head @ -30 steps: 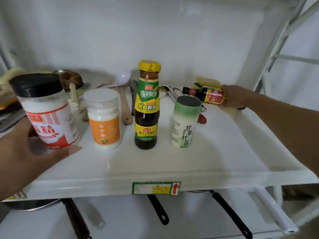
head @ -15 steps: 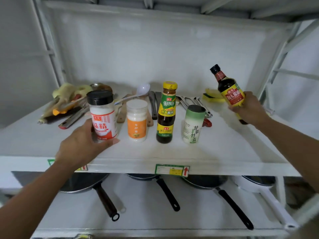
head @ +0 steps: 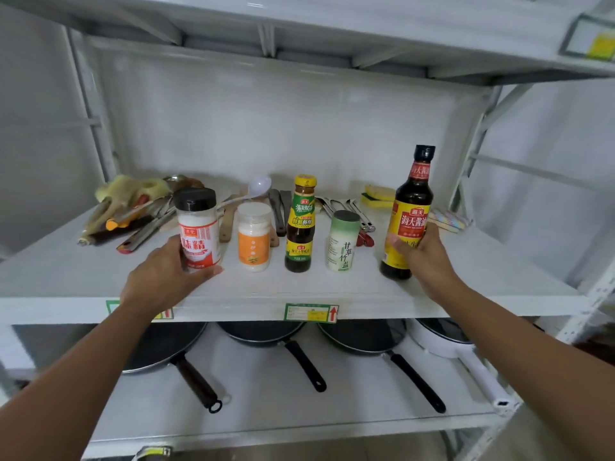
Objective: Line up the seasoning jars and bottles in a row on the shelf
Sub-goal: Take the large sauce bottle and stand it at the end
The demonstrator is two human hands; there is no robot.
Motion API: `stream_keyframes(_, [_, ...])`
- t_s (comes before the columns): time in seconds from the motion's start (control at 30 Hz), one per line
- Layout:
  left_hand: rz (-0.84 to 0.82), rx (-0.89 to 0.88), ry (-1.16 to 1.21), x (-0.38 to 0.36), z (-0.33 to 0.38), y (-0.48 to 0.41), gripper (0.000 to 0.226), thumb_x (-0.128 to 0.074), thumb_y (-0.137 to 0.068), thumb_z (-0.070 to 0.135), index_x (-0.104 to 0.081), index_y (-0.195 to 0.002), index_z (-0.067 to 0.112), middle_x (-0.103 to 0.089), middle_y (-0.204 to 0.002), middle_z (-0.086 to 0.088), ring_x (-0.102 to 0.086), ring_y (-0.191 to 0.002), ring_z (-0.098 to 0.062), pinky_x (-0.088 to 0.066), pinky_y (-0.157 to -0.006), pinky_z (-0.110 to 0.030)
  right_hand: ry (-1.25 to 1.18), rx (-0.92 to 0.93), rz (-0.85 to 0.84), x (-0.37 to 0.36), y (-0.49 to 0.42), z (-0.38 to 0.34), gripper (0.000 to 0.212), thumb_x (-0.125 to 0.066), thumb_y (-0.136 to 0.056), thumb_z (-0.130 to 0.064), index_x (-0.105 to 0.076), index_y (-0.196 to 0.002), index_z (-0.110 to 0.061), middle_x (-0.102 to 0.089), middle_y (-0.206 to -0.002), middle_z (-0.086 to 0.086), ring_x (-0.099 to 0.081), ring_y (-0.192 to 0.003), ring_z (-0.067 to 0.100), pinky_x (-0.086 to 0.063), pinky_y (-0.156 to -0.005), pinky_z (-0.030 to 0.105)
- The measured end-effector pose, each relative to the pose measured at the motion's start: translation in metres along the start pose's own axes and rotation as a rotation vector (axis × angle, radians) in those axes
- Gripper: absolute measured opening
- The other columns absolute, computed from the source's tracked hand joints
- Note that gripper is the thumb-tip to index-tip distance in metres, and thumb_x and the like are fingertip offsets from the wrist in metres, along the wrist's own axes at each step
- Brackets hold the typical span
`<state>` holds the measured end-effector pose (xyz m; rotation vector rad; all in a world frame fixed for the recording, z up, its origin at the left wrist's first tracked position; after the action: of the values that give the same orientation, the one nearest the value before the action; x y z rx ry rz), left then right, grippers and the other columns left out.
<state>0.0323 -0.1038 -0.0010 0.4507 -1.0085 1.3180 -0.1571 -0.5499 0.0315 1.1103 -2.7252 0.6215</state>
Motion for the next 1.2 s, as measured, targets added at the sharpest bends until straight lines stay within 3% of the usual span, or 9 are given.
stream_keyframes(0.2, [-0.008, -0.009, 0.005, -0.002, -0.004, -0.002, 0.097, -0.069, -0.067, 0.086, -0.043, -0.142, 0.031, -0.066, -0.136, 0.001, -0.065, -0.115, -0.024, -0.057, -0.092, -0.050, 0.052, 0.009, -0.010, -0.017, 0.005, -0.006, 0.078, -0.076, -0.089, -0.033, -0.025, -0.147, -0.018, -0.055, -0.134, 0.000, -0.056, -0.118, 0.020, -0.046, -0.102, 0.041])
stream_keyframes(0.37, [-0.034, -0.002, 0.008, -0.004, -0.005, -0.002, 0.102, -0.066, -0.066, 0.088, -0.039, -0.147, 0.032, -0.062, -0.142, 0.000, -0.063, -0.121, -0.025, -0.057, -0.095, -0.051, 0.193, -0.038, -0.105, -0.027, 0.007, 0.013, 0.088, -0.082, -0.085, -0.023, -0.020, -0.147, -0.018, -0.053, -0.134, 0.004, -0.054, -0.120, 0.023, -0.043, -0.094, 0.036])
stream_keyframes(0.77, [-0.051, 0.023, 0.022, -0.009, -0.005, -0.005, 0.100, -0.070, -0.070, 0.079, -0.037, -0.151, 0.028, -0.057, -0.149, -0.002, -0.061, -0.128, -0.029, -0.055, -0.100, -0.053, 0.349, -0.026, -0.174, -0.016, 0.006, 0.023, 0.081, -0.082, -0.082, -0.043, -0.037, -0.146, -0.022, -0.058, -0.139, 0.001, -0.057, -0.120, 0.022, -0.047, -0.103, 0.043])
stream_keyframes(0.93, [-0.046, 0.031, 0.012, -0.010, -0.006, -0.006, 0.101, -0.071, -0.072, 0.076, -0.036, -0.152, 0.027, -0.056, -0.151, -0.003, -0.060, -0.130, -0.030, -0.054, -0.100, -0.053, 0.424, 0.026, -0.240, -0.024, 0.003, 0.021, 0.070, -0.076, -0.089, -0.038, -0.040, -0.145, -0.016, -0.056, -0.141, 0.007, -0.056, -0.124, 0.024, -0.043, -0.099, 0.034])
stream_keyframes(1.2, [-0.047, 0.034, 0.011, -0.010, -0.005, -0.006, 0.100, -0.070, -0.073, 0.077, -0.034, -0.153, 0.028, -0.054, -0.153, -0.002, -0.059, -0.131, -0.030, -0.053, -0.100, -0.052, 0.496, 0.052, -0.321, -0.024, 0.003, 0.021, 0.074, -0.071, -0.092, -0.043, -0.032, -0.151, -0.019, -0.049, -0.150, 0.008, -0.051, -0.131, 0.026, -0.041, -0.104, 0.036])
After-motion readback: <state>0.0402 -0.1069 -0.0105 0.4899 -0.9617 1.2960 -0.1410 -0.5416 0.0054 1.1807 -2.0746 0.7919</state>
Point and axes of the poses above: each hand's wrist, its own y-axis away from the middle knuckle, its own x-axis out of the back of the hand, z = x × y, the point moved 9 cm from there along -y, towards the middle knuckle
